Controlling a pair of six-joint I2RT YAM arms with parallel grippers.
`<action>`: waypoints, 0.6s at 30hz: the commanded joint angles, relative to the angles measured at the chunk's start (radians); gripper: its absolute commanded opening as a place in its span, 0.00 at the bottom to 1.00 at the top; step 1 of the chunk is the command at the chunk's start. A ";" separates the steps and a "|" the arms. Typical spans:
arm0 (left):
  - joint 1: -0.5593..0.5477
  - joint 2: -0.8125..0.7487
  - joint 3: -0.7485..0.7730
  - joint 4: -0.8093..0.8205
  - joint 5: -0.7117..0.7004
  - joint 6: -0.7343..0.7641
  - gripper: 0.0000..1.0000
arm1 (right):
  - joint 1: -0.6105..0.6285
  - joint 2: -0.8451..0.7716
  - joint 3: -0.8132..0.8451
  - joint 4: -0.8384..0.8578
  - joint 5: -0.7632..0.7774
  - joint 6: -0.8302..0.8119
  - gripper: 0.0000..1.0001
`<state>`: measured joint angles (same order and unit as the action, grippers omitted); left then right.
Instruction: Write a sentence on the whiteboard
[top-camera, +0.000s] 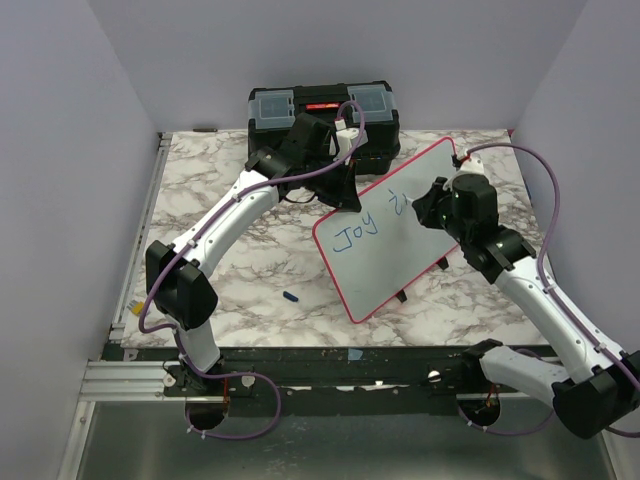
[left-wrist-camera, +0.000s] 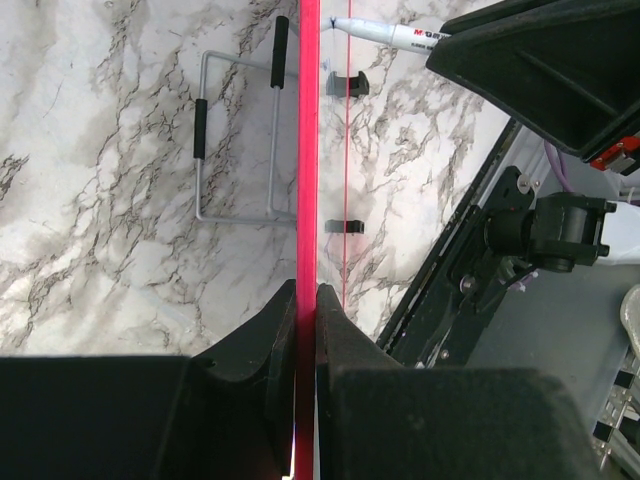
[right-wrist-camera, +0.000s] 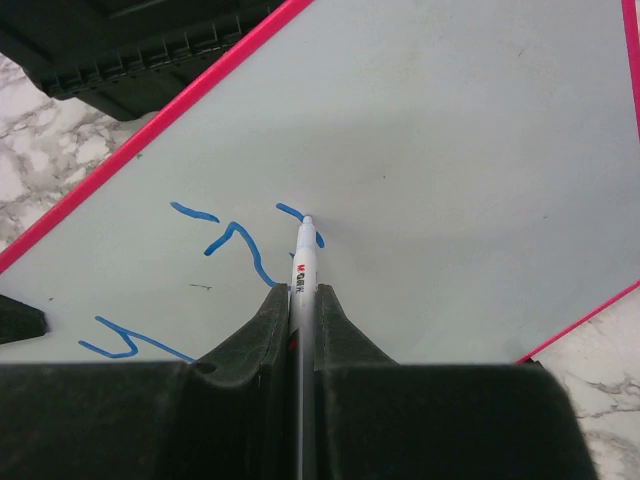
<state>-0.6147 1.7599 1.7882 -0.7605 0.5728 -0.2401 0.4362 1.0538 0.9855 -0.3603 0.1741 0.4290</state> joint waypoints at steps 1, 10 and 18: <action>-0.020 -0.029 -0.010 -0.014 0.026 0.029 0.00 | -0.003 0.030 0.043 0.021 -0.013 0.004 0.01; -0.020 -0.028 -0.011 -0.014 0.025 0.031 0.00 | -0.002 0.060 0.073 0.029 -0.007 0.004 0.01; -0.020 -0.029 -0.006 -0.017 0.025 0.032 0.00 | -0.002 0.072 0.094 0.028 0.015 -0.004 0.01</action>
<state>-0.6136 1.7599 1.7855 -0.7609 0.5686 -0.2447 0.4362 1.1015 1.0489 -0.3588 0.1776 0.4282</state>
